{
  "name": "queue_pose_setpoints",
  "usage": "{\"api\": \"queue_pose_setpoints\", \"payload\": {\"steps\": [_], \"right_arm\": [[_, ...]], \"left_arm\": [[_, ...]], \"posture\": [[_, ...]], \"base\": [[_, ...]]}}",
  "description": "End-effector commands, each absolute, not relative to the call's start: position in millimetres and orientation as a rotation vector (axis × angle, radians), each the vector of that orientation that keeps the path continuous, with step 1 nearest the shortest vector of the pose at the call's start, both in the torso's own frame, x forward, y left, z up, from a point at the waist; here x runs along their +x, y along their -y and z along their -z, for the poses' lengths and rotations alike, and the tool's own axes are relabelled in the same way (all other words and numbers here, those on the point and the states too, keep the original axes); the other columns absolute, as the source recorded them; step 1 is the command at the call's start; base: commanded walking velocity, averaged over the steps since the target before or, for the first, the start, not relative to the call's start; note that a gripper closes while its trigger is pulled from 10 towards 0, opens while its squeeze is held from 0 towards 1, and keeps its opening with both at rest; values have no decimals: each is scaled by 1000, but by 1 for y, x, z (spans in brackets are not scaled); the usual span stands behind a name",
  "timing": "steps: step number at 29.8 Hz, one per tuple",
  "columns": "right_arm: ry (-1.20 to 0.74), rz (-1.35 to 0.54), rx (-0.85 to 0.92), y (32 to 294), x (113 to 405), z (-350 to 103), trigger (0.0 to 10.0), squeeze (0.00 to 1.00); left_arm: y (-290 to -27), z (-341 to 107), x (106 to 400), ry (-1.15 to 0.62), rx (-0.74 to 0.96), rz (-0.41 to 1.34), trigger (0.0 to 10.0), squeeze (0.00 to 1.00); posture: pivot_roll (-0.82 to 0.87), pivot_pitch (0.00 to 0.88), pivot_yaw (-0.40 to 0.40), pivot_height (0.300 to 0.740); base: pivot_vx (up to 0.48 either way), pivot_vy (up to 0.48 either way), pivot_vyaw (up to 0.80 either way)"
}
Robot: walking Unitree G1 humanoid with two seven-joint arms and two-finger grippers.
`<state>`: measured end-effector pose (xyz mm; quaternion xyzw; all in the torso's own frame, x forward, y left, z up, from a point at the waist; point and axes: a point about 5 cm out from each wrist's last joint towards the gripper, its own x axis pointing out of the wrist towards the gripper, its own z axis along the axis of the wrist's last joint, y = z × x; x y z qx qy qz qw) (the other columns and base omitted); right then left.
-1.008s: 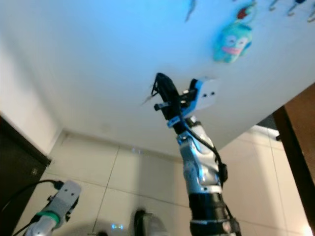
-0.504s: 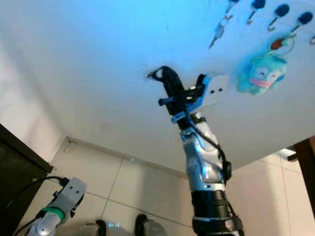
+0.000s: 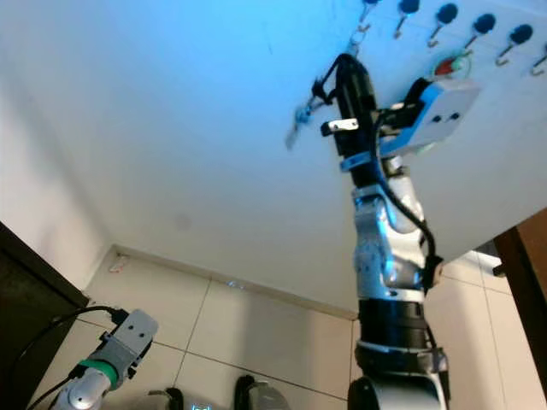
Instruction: Hang keys on a hook
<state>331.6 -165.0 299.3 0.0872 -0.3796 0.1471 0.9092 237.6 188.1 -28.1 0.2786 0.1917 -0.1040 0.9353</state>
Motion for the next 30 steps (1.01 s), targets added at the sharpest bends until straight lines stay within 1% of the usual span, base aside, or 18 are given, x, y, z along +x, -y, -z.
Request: {"api": "queue_pose_setpoints", "payload": {"steps": [1,3,7,11,15,22,30], "right_arm": [[800,-249,161,174,334,-303,10000,0],[813,-189,130,181,340,-310,10000,0],[836,-142,111,187,345,-319,10000,0],[847,-111,100,190,348,-325,10000,0],[859,-44,45,194,352,-332,10000,0],[876,29,4,198,356,-336,10000,0],[884,63,-10,202,356,-335,10000,0]], "left_arm": [[-187,36,227,-426,573,241,10000,0],[-187,36,227,-423,573,247,10000,0],[-186,35,227,-416,572,257,10000,0],[-184,34,228,-406,569,262,10000,0],[-183,32,230,-392,565,268,10000,0],[-183,32,229,-391,563,269,10000,0],[-183,31,229,-392,563,272,10000,0]], "posture": [[-95,141,-47,740],[-95,141,-47,740],[-94,155,-39,740],[-88,162,-36,740],[-84,167,-34,740],[-84,167,-34,740],[-82,169,-33,740]], "base": [[0,0,0],[0,0,0],[0,0,0],[0,0,0],[0,0,0],[0,0,0],[0,0,0]]}}
